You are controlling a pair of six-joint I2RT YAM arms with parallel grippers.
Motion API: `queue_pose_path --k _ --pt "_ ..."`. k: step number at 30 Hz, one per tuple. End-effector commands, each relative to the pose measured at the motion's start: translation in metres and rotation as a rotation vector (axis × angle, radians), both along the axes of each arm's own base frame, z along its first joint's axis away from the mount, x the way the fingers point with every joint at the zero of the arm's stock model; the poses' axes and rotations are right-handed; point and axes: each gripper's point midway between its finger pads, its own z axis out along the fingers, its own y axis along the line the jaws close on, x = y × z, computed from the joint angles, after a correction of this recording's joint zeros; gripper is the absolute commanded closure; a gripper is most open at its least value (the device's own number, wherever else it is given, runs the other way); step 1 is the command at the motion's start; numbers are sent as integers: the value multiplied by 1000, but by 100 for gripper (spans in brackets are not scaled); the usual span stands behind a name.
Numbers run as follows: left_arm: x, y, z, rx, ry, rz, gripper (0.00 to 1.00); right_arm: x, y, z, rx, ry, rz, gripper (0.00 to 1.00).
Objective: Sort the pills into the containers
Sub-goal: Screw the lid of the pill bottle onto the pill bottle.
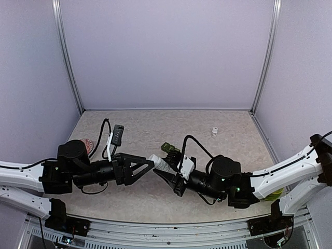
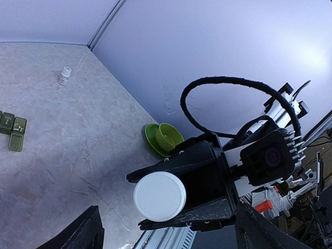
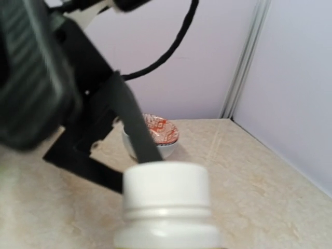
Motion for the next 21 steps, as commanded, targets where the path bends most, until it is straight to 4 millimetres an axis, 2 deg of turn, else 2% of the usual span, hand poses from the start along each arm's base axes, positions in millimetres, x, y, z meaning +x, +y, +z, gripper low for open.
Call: queue_pose_path --k 1,8,14,21 --pt "3 -1 3 19 23 16 15 5 -7 7 -9 -30 -30 93" --pt "12 -1 7 2 25 19 27 4 -5 6 -23 -32 -25 93" --pt "13 -8 1 16 36 -10 33 2 -4 6 -26 -30 -14 93" --pt "13 -11 4 5 31 -31 41 2 -1 3 -37 -31 -12 93"
